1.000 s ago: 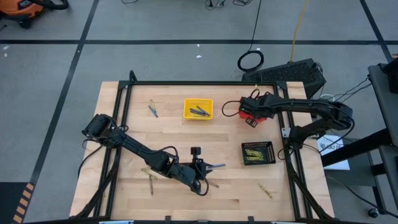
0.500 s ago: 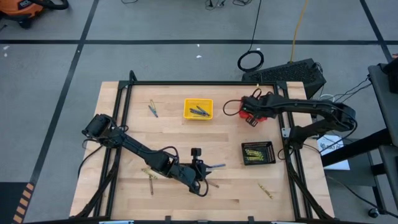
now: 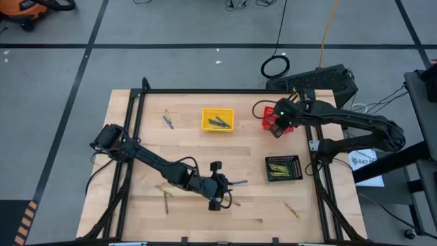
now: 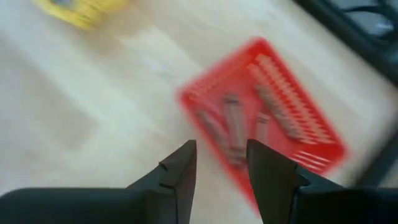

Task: Sort crayons
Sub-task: Put the blue crayon into the yellow bin

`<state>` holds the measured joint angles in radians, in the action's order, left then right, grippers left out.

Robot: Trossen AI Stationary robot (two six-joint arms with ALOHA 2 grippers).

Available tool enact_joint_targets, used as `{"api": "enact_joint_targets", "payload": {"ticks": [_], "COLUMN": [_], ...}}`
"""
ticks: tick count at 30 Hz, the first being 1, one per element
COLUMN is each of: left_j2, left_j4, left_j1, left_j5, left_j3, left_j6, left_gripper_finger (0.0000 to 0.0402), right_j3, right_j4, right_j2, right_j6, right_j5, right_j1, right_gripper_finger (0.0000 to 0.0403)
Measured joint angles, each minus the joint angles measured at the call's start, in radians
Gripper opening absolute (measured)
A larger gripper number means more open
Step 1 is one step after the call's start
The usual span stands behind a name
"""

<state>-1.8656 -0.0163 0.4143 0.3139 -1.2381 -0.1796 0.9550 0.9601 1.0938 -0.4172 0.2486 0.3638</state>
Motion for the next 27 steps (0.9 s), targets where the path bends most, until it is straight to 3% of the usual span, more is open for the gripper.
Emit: {"api": "enact_joint_targets", "payload": {"ticks": [4, 7, 15, 20, 27], "left_j2": [0.000, 0.000, -0.008, -0.058, -0.137], "left_j4": [-0.012, -0.029, -0.085, -0.041, -0.004], "left_j1": [-0.031, -0.053, -0.104, -0.123, -0.125], "left_j5": [-0.097, -0.123, -0.131, -0.205, -0.190], "left_j3": [0.000, 0.000, 0.000, 0.000, 0.000], "left_j6": [-0.051, -0.048, -0.048, -0.049, -0.049], "left_gripper_finger": [0.0087, 0.0087, 0.0087, 0.0087, 0.0087], "right_j3": [0.011, 0.011, 0.011, 0.011, 0.011], "right_j4": [-0.072, -0.129, -0.199, -0.215, -0.228], "right_j2": [-0.044, -0.062, -0.061, -0.060, -0.060], "right_j6": [-0.047, -0.076, -0.076, -0.076, -0.071], "right_j5": [-0.132, -0.171, -0.173, -0.173, -0.173], "right_j1": [-0.028, -0.052, -0.091, -0.098, -0.100], "right_gripper_finger": [0.0126, 0.0125, 0.0125, 0.0125, 0.0125]}}
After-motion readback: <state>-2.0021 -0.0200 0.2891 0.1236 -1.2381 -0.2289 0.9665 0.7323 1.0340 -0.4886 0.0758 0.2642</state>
